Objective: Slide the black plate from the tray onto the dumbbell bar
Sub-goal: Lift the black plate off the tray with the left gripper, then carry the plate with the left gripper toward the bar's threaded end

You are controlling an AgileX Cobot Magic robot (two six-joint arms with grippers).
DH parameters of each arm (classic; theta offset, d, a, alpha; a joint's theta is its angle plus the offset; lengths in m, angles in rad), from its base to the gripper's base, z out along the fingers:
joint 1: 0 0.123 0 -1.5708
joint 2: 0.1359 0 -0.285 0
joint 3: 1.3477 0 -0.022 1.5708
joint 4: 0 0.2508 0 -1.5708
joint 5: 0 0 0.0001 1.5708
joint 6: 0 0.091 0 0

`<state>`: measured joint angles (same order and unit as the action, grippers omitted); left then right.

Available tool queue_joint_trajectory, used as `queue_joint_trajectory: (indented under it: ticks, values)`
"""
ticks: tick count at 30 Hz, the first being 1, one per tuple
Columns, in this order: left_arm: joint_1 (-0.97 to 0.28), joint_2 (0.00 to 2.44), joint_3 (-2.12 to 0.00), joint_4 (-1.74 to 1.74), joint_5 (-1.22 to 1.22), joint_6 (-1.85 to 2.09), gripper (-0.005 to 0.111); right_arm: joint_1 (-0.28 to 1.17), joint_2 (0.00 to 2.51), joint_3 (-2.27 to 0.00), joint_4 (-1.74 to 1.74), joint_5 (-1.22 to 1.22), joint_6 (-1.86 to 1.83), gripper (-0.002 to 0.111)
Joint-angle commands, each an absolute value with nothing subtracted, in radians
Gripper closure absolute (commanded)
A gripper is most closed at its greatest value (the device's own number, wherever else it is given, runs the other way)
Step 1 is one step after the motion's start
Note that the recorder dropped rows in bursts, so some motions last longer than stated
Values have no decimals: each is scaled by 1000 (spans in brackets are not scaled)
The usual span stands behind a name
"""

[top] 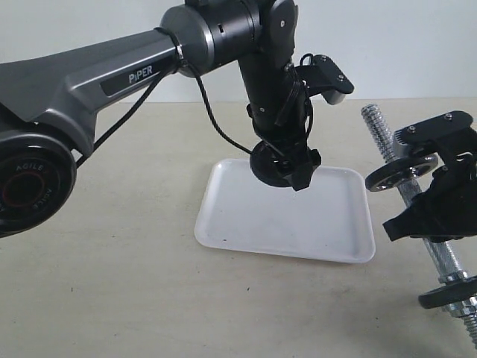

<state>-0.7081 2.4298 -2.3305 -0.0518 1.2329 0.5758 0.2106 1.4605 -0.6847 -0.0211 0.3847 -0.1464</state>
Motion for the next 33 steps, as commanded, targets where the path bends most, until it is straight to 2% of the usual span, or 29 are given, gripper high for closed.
queue_joint_trajectory:
  ticks: [1, 8, 11, 24, 33]
  values:
    - [-708, 2386, -2336, -62, 1221, 561, 102, 209, 1405, -721, -35, 46, -186, 108]
    - [-702, 2356, -2336, -6, 1221, 552, 102, 209, 1405, -721, -35, 44, -281, 108]
    - [-672, 2315, -2336, -14, 1221, 540, 102, 209, 1405, -721, -37, 50, -440, 108]
    - [-638, 2267, -2336, -165, 1221, 569, 102, 209, 1405, -721, -39, 57, -752, 108]
    - [-633, 2209, -2336, -242, 1221, 608, 102, 207, 1407, -721, -39, 59, -788, 108]
